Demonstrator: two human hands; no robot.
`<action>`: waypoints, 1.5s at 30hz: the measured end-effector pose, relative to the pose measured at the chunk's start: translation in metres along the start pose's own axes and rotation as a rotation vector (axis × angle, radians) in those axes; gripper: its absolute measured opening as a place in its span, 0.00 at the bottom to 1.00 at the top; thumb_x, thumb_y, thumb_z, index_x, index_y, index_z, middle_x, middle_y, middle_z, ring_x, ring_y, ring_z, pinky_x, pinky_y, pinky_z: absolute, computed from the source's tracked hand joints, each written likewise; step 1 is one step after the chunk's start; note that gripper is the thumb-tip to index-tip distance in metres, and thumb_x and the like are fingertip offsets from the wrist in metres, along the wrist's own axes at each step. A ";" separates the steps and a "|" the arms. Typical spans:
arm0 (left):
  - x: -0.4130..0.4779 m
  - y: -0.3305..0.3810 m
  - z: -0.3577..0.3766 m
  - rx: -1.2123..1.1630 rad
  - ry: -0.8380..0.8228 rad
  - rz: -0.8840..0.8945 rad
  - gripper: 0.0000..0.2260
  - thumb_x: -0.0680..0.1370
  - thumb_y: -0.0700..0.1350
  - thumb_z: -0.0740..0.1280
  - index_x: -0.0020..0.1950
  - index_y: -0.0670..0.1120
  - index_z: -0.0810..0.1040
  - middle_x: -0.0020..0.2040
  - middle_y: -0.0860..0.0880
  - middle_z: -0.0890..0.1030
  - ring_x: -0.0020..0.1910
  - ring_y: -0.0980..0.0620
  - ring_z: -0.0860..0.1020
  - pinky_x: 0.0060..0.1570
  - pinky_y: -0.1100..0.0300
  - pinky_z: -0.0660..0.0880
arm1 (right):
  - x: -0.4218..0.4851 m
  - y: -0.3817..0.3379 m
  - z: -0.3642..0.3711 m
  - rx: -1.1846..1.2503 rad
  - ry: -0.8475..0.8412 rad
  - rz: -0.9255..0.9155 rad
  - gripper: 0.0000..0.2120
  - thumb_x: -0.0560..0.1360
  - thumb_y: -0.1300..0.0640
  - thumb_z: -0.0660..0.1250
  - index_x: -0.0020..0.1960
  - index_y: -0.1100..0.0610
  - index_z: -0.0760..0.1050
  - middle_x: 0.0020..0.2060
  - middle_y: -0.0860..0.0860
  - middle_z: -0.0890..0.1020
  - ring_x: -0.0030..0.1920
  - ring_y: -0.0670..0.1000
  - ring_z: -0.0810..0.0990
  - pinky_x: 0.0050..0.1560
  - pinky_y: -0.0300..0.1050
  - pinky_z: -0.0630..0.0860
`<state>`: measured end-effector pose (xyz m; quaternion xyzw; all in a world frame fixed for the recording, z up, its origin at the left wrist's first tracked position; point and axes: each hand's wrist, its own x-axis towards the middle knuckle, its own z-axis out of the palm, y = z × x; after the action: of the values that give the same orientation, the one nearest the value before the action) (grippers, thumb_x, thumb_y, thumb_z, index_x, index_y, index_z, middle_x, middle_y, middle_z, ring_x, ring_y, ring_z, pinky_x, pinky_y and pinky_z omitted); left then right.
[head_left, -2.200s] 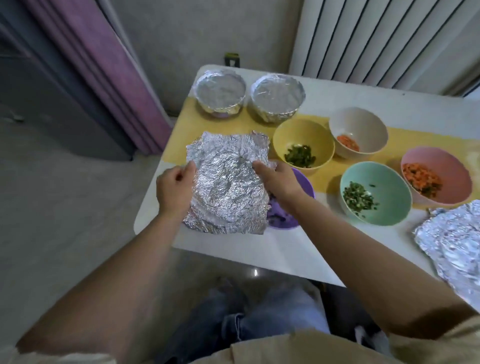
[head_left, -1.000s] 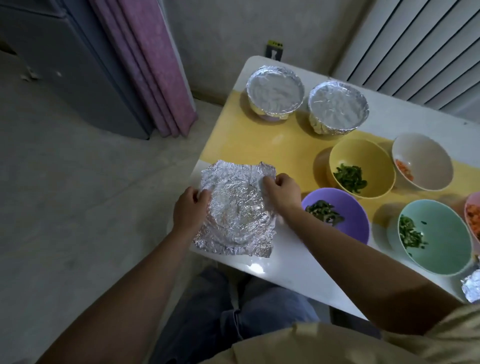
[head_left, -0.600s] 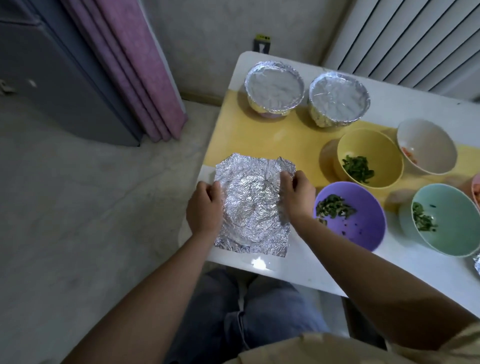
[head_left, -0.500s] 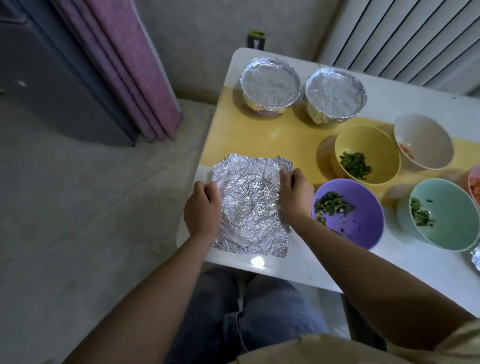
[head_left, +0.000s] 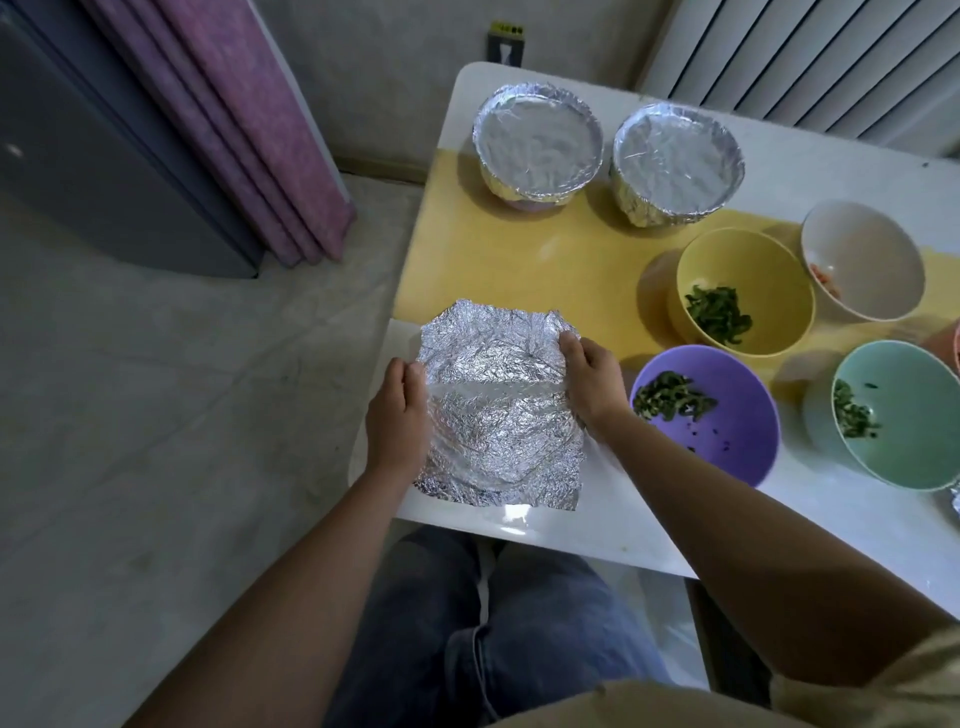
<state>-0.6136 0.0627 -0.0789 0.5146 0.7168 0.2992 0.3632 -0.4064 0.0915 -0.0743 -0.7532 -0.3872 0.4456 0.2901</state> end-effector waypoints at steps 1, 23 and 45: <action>0.001 -0.001 0.000 -0.029 -0.005 -0.003 0.12 0.85 0.45 0.53 0.43 0.44 0.65 0.31 0.52 0.67 0.30 0.56 0.66 0.32 0.55 0.60 | 0.000 0.000 0.000 0.036 -0.018 0.015 0.19 0.83 0.48 0.57 0.36 0.54 0.66 0.24 0.47 0.63 0.22 0.44 0.62 0.26 0.39 0.59; 0.050 -0.002 -0.014 0.135 -0.163 0.153 0.11 0.83 0.48 0.58 0.42 0.46 0.70 0.29 0.51 0.68 0.33 0.46 0.69 0.36 0.53 0.65 | 0.006 -0.005 -0.014 0.009 -0.097 0.070 0.07 0.81 0.61 0.56 0.45 0.60 0.67 0.25 0.53 0.72 0.23 0.51 0.69 0.25 0.41 0.67; -0.046 0.022 0.005 -0.725 0.257 -0.954 0.31 0.71 0.69 0.66 0.53 0.41 0.76 0.50 0.43 0.80 0.47 0.46 0.79 0.41 0.52 0.79 | 0.018 -0.035 0.006 -0.195 -0.212 -0.121 0.22 0.74 0.37 0.64 0.44 0.56 0.65 0.32 0.58 0.76 0.29 0.53 0.71 0.29 0.42 0.71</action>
<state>-0.5891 0.0258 -0.0545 -0.0595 0.7588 0.3880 0.5197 -0.4176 0.1264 -0.0576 -0.7017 -0.5019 0.4647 0.1993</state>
